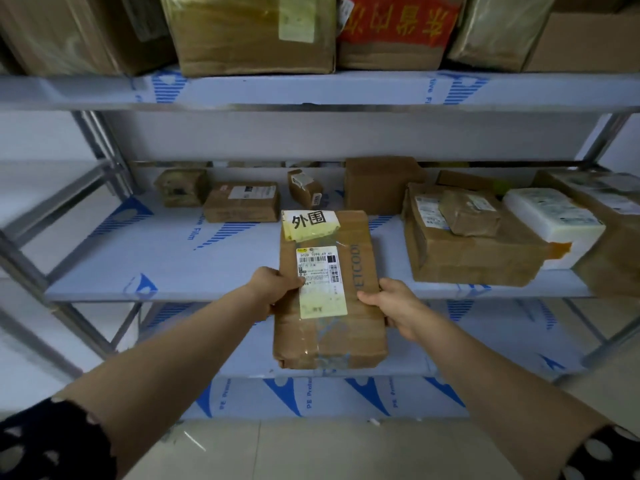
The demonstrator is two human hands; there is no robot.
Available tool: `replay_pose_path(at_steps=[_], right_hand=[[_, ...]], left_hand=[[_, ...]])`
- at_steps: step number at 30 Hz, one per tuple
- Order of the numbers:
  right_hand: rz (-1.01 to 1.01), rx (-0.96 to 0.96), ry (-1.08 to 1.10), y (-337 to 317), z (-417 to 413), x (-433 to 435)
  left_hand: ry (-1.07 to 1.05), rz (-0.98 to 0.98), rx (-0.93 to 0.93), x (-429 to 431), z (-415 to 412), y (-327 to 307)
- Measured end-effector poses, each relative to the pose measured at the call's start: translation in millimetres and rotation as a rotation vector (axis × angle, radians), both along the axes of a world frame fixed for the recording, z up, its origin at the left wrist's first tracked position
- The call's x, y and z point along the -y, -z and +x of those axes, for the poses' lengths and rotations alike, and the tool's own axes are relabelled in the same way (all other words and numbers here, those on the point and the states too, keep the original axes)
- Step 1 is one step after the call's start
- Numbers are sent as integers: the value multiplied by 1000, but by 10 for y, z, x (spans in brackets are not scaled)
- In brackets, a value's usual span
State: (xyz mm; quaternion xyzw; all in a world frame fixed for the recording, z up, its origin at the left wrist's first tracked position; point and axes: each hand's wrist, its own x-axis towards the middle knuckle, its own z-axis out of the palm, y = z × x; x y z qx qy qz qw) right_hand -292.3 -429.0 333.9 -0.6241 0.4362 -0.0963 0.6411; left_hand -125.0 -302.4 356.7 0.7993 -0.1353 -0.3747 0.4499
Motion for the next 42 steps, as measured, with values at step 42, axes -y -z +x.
replay_pose_path(at_steps=[42], right_hand=[[-37, 13, -1351, 24, 1238, -7739]], left_hand=[[-1388, -39, -22, -8237, -1348, -23]])
